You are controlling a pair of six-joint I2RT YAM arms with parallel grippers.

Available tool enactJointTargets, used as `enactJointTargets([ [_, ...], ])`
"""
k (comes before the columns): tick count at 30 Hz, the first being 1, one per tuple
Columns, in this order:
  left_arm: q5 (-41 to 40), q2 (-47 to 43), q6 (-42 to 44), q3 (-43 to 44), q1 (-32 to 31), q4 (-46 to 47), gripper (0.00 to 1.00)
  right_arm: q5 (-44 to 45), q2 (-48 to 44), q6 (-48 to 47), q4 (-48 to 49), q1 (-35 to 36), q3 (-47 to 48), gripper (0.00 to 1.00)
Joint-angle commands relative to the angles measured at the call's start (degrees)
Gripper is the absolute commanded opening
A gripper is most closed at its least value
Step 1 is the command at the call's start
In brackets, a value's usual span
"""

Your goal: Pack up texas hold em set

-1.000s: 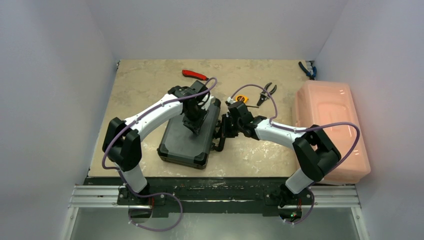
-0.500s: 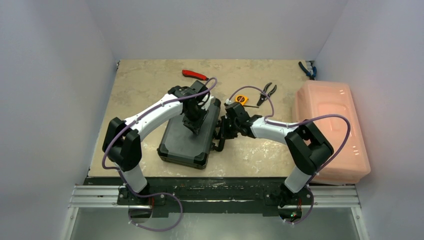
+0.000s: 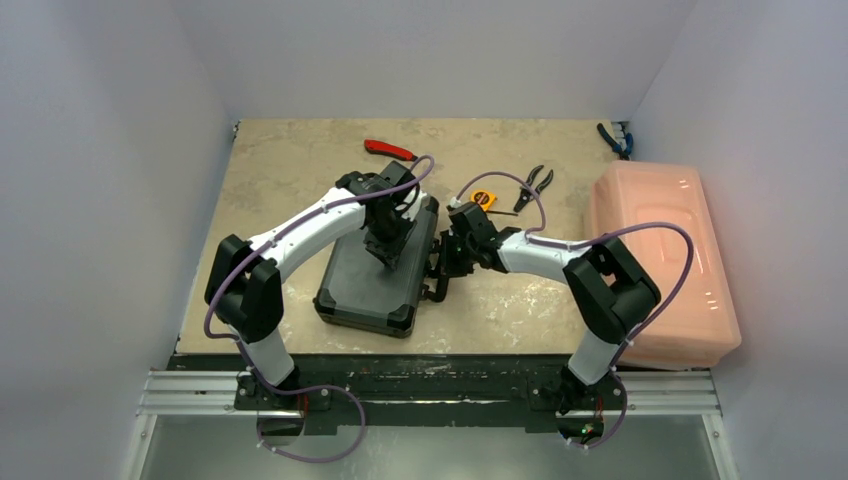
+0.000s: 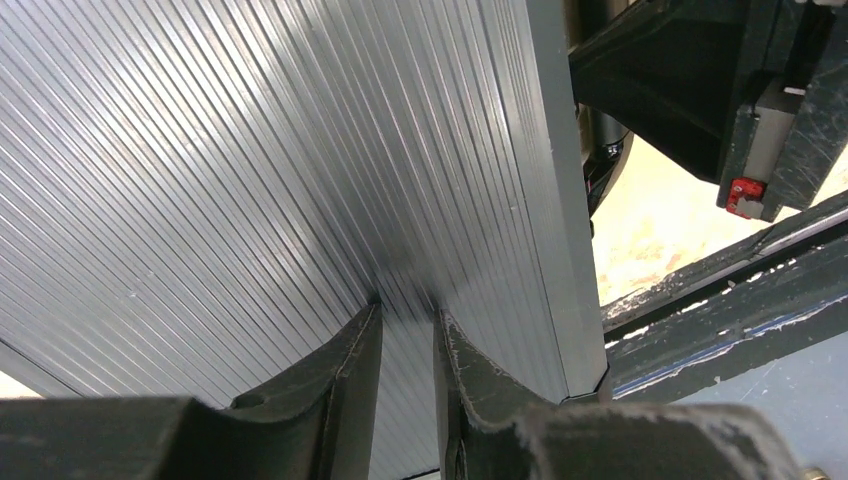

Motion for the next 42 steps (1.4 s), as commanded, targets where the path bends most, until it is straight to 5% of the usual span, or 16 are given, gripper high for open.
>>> enactJointTargets([
  [1,1.34,1.55,0.89,0.34,-0.45,-1.60,0.24,3.34,4.96,-0.42,5.35,0.40,0.57,0.00],
  [11,-3.58,-2.60,-0.16,0.39,-0.46,-1.26,0.26,7.36,0.54,-2.27,0.63,0.40,2.53,0.00],
  [20,-16.30,-14.92,-0.93,-3.00,-0.08,2.76,0.53,13.55,-5.31,-4.34,-5.99,0.44,5.75,0.08],
  [37,-27.27,-40.72,-0.07,-13.08,4.88,16.23,0.79,12.28,0.05,-5.70,-7.73,0.54,15.13,0.24],
  [42,-28.13,-45.23,-0.07,-14.99,6.70,18.78,0.80,9.76,1.52,-6.57,-6.95,0.80,16.53,0.25],
])
